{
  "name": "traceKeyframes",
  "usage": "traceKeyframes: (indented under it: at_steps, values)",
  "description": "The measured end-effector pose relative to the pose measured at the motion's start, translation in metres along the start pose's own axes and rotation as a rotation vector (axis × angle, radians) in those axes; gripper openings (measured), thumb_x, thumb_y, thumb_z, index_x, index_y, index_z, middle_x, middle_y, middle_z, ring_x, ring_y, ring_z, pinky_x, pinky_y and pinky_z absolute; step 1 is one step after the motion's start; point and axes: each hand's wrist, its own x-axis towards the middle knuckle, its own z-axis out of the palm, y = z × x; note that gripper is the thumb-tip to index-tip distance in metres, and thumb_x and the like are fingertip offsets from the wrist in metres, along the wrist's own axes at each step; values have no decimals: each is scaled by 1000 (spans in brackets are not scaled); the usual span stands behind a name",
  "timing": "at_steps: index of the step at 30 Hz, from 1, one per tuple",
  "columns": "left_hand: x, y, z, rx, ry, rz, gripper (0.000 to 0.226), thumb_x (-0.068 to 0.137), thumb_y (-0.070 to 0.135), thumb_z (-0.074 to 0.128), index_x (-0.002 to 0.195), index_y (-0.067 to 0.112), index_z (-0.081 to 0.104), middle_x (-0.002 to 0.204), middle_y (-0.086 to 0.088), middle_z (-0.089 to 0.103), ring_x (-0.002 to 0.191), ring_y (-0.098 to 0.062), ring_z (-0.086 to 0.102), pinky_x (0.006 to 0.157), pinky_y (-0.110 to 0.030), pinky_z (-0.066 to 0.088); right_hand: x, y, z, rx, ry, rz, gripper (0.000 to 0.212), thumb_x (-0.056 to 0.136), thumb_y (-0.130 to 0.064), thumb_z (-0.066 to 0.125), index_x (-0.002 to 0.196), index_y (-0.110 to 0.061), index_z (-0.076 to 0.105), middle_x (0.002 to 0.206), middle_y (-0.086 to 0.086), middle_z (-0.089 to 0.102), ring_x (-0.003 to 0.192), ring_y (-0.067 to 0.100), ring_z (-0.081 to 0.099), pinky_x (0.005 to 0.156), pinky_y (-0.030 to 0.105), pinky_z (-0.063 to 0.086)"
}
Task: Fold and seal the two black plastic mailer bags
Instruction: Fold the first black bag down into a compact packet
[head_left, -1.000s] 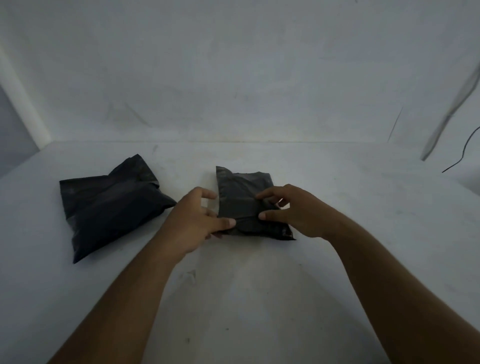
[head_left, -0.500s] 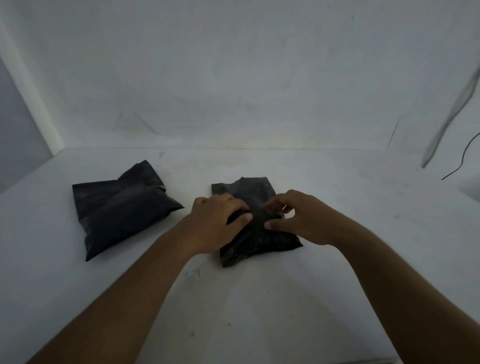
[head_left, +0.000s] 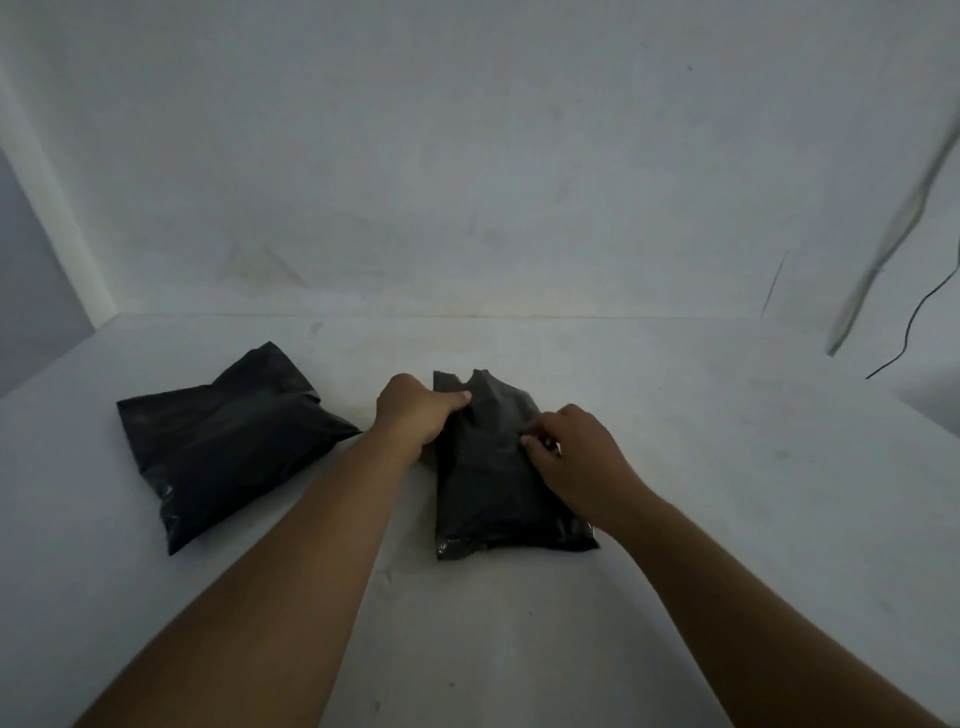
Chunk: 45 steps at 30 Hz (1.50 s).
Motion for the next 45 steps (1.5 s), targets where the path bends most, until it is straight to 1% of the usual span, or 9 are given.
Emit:
traceKeyframes:
  at_steps: [5, 10, 15, 18, 21, 23, 26, 36, 45]
  values:
    - [-3, -7, 4, -482, -188, -81, 17, 90, 13, 69, 103, 3, 73, 96, -17, 75, 89, -31, 72, 81, -40, 59, 5, -5, -21, 36, 70, -74, 29, 99, -20, 49, 124, -21, 64, 119, 2, 59, 113, 19, 51, 97, 32, 42]
    - [-7, -16, 9, -767, -296, -119, 23, 98, 24, 58, 115, 12, 68, 104, -16, 75, 90, -30, 71, 81, -42, 59, 17, -25, -12, -56, -55, -157, 38, 99, -42, 42, 132, -32, 59, 125, -4, 61, 119, 23, 51, 103, 45, 39]
    - [-13, -25, 9, -763, -375, -125, 30, 86, 20, 72, 112, 4, 71, 106, -21, 74, 93, -35, 73, 81, -45, 60, 15, -17, -3, 13, 64, -131, 32, 95, -51, 49, 116, -35, 67, 115, -7, 59, 113, 18, 49, 98, 39, 39]
    - [-15, -26, 13, -772, -380, -124, 20, 86, 7, 68, 105, 3, 72, 101, -22, 74, 82, -32, 74, 73, -40, 61, 14, -15, -6, 334, 252, 231, 41, 85, -53, 67, 115, -26, 59, 117, -4, 48, 110, 17, 51, 93, 34, 46]
    - [-15, -24, 14, -798, -396, -101, 26, 87, 2, 65, 113, 3, 69, 104, -22, 73, 85, -32, 73, 75, -39, 61, 19, -15, -16, 952, -52, 575, 69, 75, -52, 80, 124, -9, 59, 114, 7, 69, 100, 26, 69, 85, 38, 57]
    - [-15, -22, 14, -806, -407, -87, 33, 86, 1, 63, 119, 2, 66, 110, -23, 72, 89, -33, 72, 76, -39, 60, 17, -15, -21, 1207, -131, 556, 40, 85, -34, 75, 111, -4, 71, 102, 15, 76, 95, 31, 74, 86, 40, 59]
    - [-20, -16, 12, -843, -458, -114, 41, 84, 13, 69, 123, 2, 66, 117, -25, 69, 98, -37, 70, 84, -43, 59, 14, -15, -20, 1249, -38, 458, 17, 90, -14, 69, 103, -4, 75, 101, 17, 76, 97, 33, 73, 86, 41, 59]
    - [-26, 1, 12, -670, -219, 151, 21, 81, 5, 76, 101, 10, 74, 94, -11, 78, 89, -29, 74, 81, -38, 60, 14, -6, -27, 1296, 28, 312, 13, 89, -3, 64, 100, 2, 68, 97, 19, 72, 90, 32, 69, 84, 39, 57]
    - [-29, 0, 12, -851, -365, -59, 35, 81, 16, 78, 112, 2, 72, 105, -19, 75, 96, -35, 73, 79, -40, 61, 17, -9, -30, 1336, -78, 392, 28, 85, -6, 72, 113, -1, 71, 107, 17, 75, 100, 32, 73, 89, 40, 57]
